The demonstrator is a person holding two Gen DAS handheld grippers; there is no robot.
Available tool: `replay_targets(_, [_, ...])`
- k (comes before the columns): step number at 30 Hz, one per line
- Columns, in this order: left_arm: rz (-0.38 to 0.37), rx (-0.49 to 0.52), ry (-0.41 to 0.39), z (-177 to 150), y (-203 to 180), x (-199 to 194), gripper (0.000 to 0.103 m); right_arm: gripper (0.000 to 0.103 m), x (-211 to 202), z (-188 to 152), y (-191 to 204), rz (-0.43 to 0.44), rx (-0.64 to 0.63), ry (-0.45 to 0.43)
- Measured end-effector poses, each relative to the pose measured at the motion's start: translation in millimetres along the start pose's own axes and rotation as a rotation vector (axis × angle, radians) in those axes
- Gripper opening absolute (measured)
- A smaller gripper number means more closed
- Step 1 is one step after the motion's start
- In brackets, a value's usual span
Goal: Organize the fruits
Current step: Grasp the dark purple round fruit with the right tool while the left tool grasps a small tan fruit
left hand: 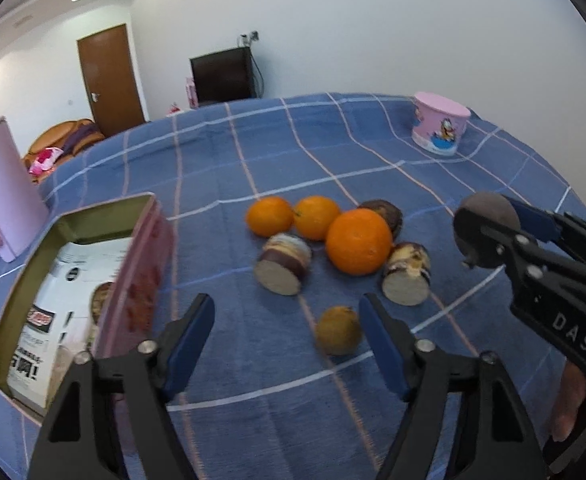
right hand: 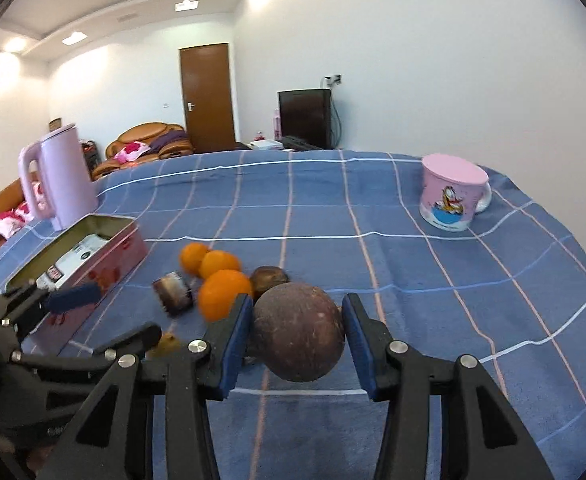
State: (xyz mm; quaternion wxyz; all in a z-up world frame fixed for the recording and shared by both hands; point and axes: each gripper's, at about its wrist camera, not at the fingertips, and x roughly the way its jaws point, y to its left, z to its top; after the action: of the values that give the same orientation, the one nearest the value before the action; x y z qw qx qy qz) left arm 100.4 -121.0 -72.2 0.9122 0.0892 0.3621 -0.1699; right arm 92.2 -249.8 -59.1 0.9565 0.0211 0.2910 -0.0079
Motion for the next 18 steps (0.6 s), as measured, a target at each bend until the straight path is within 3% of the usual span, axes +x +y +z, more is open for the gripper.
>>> replay_targets(3, [-0.063,-0.015,0.047,2.0,-1.6,10.0,0.062,0.048,5.2,1.6,-0.9,-0.001,-0.006,0.018])
replay_targets(9, [-0.107,0.009,0.069,-0.4,-12.9,11.9,0.049,0.048,12.5,0.7,1.3,0.027,-0.015,0.053])
replay_targets(12, [-0.135,0.007,0.106,-0.8,-15.4,18.2,0.028,0.048,12.1,0.3,1.1,0.032,-0.012,0.052])
replay_targets(18, [-0.134,-0.022,0.105,-0.7,-10.7,18.6,0.027,0.048,10.9,-0.1,0.3,0.037,-0.006,0.049])
